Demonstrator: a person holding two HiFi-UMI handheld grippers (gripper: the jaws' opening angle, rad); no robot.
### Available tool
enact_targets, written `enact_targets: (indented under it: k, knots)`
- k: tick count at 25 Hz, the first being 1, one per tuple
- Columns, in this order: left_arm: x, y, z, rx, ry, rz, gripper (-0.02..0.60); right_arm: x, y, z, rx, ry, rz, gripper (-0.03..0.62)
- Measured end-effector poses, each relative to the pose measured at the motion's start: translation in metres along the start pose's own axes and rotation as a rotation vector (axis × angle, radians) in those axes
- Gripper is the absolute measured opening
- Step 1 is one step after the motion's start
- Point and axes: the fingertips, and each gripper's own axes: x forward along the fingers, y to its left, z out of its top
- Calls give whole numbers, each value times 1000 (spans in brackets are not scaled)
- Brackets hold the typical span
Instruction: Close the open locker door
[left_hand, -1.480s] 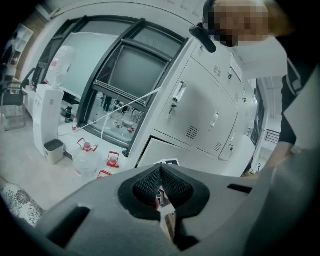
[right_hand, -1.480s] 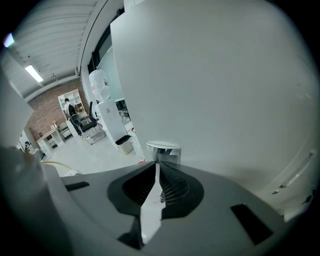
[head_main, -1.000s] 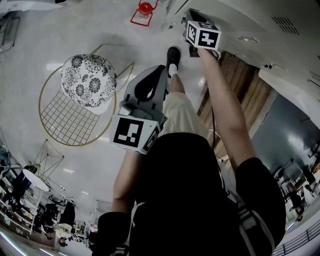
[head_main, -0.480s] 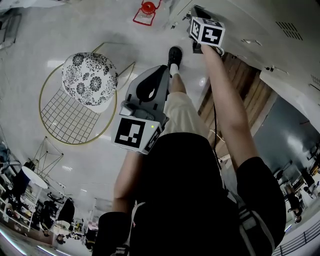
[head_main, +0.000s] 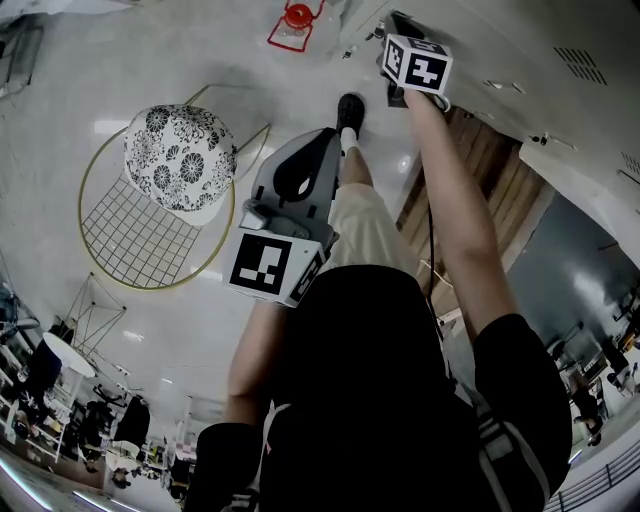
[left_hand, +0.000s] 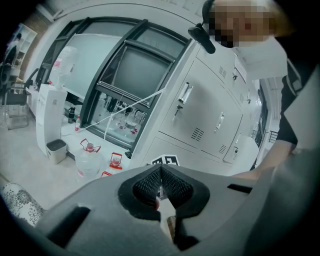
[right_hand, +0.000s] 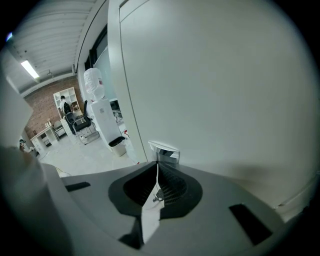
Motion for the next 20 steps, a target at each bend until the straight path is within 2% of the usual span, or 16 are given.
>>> enact_targets:
  k: [9, 20]
  knots:
    - [-20, -2, 5, 6, -22, 4, 17, -16, -4, -5, 9, 16, -14, 12]
    - [-30, -24, -12, 17, 23, -62, 17, -97, -6, 21, -19, -106, -25, 12]
